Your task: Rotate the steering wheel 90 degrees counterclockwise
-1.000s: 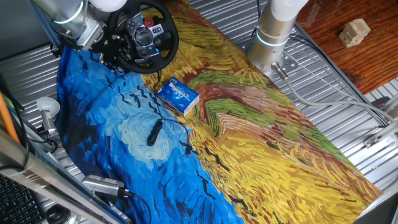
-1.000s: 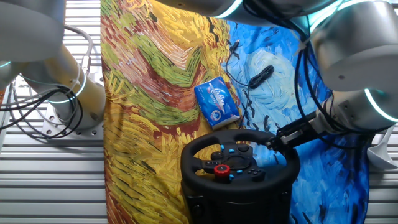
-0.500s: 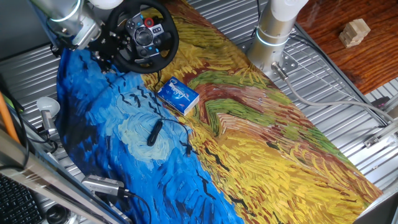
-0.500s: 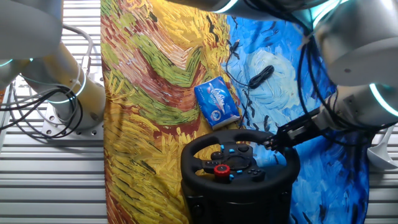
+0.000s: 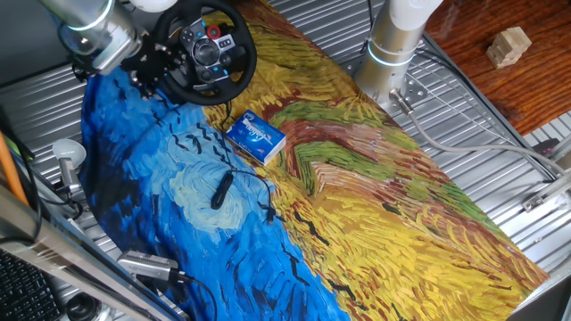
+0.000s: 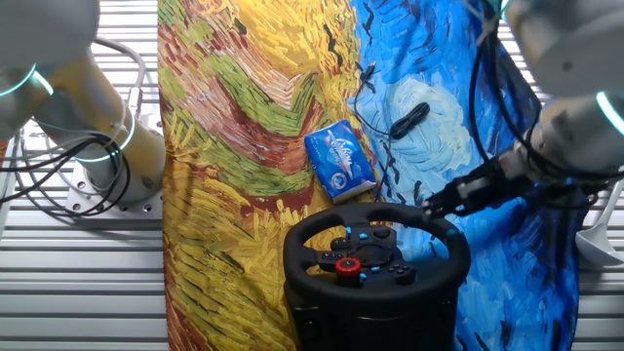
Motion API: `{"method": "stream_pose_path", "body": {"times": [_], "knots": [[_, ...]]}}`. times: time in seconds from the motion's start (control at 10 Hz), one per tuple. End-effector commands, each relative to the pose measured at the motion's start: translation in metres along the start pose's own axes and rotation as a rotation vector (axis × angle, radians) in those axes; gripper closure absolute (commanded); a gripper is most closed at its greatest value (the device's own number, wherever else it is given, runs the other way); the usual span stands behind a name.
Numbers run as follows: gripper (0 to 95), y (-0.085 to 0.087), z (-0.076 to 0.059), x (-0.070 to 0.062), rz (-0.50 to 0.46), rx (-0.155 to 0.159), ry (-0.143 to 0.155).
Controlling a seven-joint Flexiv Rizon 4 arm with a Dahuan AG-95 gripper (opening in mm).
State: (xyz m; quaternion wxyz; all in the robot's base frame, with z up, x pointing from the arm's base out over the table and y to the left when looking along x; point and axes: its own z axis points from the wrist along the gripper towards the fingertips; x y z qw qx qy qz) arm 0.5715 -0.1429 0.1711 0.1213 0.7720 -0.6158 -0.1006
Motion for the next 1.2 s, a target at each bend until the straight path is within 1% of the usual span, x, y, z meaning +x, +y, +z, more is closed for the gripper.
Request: {"method": "stream_pose_path", "body": {"times": [0.1,0.2,0.4,0.5,0.6,0.7,0.8,0.9,1.0,1.2], "knots": [[95.0,0.007,-0.018,-0.003,0.269,-0.003,0.082],[95.0,0.012,-0.026,-0.006,0.351,-0.005,0.141],[95.0,0.019,-0.037,-0.010,0.549,0.007,0.224],[95.0,0.021,-0.040,-0.011,0.634,0.014,0.236],[95.0,0.022,-0.042,-0.012,0.723,0.023,0.234],[95.0,0.024,-0.044,-0.013,0.801,0.031,0.242],[95.0,0.026,-0.047,-0.014,0.884,0.042,0.275],[95.0,0.028,-0.048,-0.014,0.882,0.046,0.295],[95.0,0.033,-0.047,-0.014,0.888,0.051,0.303],[95.0,0.041,-0.045,-0.012,0.887,0.055,0.293]]}}
